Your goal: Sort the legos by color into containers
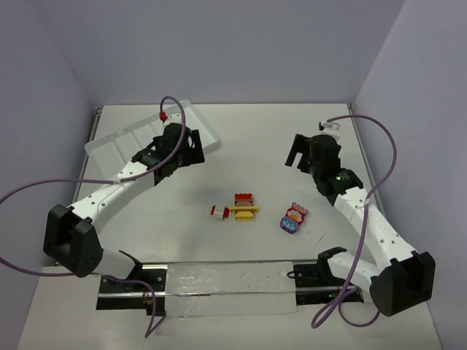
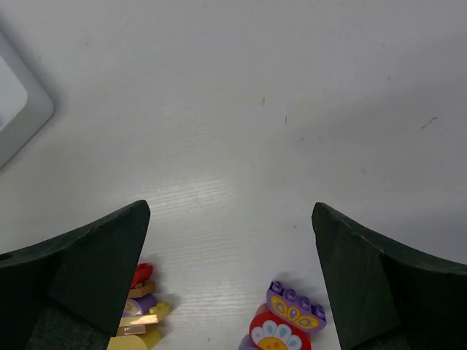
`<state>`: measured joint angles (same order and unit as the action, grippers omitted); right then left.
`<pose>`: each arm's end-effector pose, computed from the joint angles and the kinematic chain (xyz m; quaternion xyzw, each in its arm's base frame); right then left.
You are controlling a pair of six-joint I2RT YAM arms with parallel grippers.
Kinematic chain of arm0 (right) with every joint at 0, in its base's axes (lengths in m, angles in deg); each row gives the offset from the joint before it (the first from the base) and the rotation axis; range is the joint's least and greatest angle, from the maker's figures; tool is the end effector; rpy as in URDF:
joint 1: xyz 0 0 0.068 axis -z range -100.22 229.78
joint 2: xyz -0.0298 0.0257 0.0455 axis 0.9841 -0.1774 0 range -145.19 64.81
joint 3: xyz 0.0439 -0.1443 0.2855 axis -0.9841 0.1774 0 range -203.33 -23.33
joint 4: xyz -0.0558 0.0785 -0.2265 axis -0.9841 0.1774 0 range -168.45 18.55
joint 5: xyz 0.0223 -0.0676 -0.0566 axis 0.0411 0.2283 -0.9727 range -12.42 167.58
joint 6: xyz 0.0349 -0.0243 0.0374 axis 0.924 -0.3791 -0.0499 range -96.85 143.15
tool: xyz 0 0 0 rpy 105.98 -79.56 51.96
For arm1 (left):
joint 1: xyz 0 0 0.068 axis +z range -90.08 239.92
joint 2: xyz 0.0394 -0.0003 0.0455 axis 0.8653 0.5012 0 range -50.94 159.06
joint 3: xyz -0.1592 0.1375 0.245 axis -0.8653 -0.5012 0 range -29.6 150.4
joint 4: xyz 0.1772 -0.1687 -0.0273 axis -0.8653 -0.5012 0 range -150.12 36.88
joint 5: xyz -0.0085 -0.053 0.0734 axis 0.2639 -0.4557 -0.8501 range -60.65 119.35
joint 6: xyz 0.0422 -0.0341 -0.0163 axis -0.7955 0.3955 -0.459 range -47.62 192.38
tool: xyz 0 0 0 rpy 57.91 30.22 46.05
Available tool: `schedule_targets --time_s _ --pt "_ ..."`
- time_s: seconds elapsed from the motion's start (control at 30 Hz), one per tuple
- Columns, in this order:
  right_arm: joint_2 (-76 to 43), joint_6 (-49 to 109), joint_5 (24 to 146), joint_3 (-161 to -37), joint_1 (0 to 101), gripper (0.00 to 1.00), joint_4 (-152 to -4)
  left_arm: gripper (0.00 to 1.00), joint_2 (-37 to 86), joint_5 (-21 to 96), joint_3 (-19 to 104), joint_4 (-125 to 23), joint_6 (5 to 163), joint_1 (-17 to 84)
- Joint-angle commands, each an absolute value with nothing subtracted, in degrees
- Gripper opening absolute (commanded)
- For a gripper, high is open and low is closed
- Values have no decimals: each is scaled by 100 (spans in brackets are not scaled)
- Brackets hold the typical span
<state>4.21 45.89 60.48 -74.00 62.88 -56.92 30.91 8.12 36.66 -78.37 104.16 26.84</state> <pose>0.1910 0.0459 0.3497 0.1165 0.8578 0.0419 0.4989 0.2554 -0.1493 0.3496 -0.0665 0.8946 -0.0778 0.4349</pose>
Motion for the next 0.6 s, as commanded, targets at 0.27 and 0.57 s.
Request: schedule_targets --time_s 0.27,0.57 --pt "452 4443 6445 -7641 6256 100 -5648 99 3100 1248 4080 -7977 10176 2351" --pt "126 4979 6451 -7884 6247 100 -5360 96 3504 750 3796 -8043 10123 1326"
